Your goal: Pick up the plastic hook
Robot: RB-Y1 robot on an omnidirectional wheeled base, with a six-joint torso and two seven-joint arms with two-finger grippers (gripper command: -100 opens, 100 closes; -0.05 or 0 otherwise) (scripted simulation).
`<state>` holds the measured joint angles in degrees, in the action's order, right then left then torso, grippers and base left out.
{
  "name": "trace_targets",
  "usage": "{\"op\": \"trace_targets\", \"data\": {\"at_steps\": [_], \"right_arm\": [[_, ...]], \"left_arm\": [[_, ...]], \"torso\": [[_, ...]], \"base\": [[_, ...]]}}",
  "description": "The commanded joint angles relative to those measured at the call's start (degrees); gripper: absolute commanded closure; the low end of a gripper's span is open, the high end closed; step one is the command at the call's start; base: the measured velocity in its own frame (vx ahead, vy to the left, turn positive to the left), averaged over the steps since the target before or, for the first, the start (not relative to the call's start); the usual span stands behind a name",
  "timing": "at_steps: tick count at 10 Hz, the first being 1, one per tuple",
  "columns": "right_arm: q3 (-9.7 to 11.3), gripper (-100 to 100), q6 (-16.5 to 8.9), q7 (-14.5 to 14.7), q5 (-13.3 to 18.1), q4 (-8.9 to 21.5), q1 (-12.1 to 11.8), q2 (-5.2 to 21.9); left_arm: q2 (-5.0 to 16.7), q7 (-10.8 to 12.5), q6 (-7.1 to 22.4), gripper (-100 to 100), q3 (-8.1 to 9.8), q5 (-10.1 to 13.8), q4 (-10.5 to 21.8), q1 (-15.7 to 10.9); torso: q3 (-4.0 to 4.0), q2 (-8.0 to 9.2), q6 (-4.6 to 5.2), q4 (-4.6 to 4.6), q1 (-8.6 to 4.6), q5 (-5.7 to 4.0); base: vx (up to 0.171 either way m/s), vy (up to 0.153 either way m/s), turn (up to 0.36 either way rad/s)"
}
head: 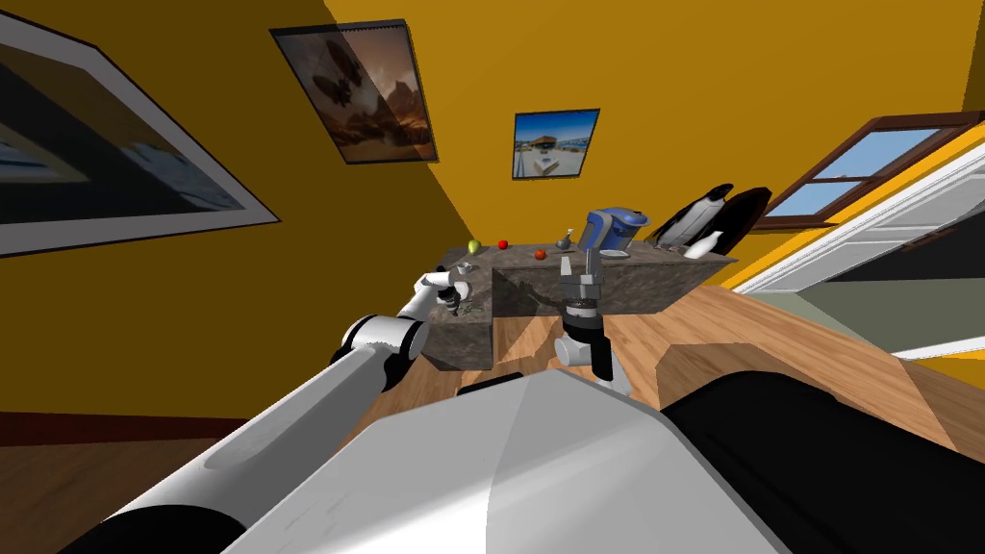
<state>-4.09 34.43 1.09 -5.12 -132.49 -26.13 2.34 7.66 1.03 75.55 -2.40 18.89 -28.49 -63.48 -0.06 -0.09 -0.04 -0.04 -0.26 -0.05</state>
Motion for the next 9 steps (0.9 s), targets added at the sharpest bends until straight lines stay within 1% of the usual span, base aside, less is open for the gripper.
{"op": "trace_targets", "data": {"at_steps": [1,2,3,6,8,9], "right_arm": [[0.0,0,0.0,0.0,0.0,0.0,0.0,0.0],[0.0,0,0.0,0.0,0.0,0.0,0.0,0.0],[0.0,0,0.0,0.0,0.0,0.0,0.0,0.0],[0.0,0,0.0,0.0,0.0,0.0,0.0,0.0],[0.0,0,0.0,0.0,0.0,0.0,0.0,0.0],[0.0,0,0.0,0.0,0.0,0.0,0.0,0.0]], "left_arm": [[-0.1,-0.1,2.9,-100,0.49,-0.1,2.9,-2.1],[-0.3,-0.2,4.5,-100,0.82,-0.3,4.7,-3.3],[-0.3,-0.2,4.6,-100,0.82,-0.3,5.2,-3.3],[-0.7,-0.4,7.6,-100,1.58,-0.7,9.2,-5.5],[-0.9,-0.4,8.2,-100,1.8,-0.8,10.2,-6.0],[-0.9,-0.4,8.2,-100,1.8,-0.8,10.0,-6.0]], "torso": [[0.0,0.0,0.0,0.0,0.0,0.0],[-0.01,-0.01,0.01,0.0,-0.14,-0.03],[-0.04,-0.07,0.0,-0.02,-0.18,-0.04],[-0.02,-0.02,-0.01,-0.01,0.0,0.0],[0.03,0.05,-0.01,0.01,-0.06,-0.02],[0.02,0.05,-0.02,0.0,0.04,0.01]], "base": [[0.042,-0.096,-0.045],[0.059,-0.105,-0.039],[0.049,-0.069,-0.009],[0.036,-0.066,-0.028],[0.025,-0.06,-0.009],[0.018,-0.022,0.0]]}}
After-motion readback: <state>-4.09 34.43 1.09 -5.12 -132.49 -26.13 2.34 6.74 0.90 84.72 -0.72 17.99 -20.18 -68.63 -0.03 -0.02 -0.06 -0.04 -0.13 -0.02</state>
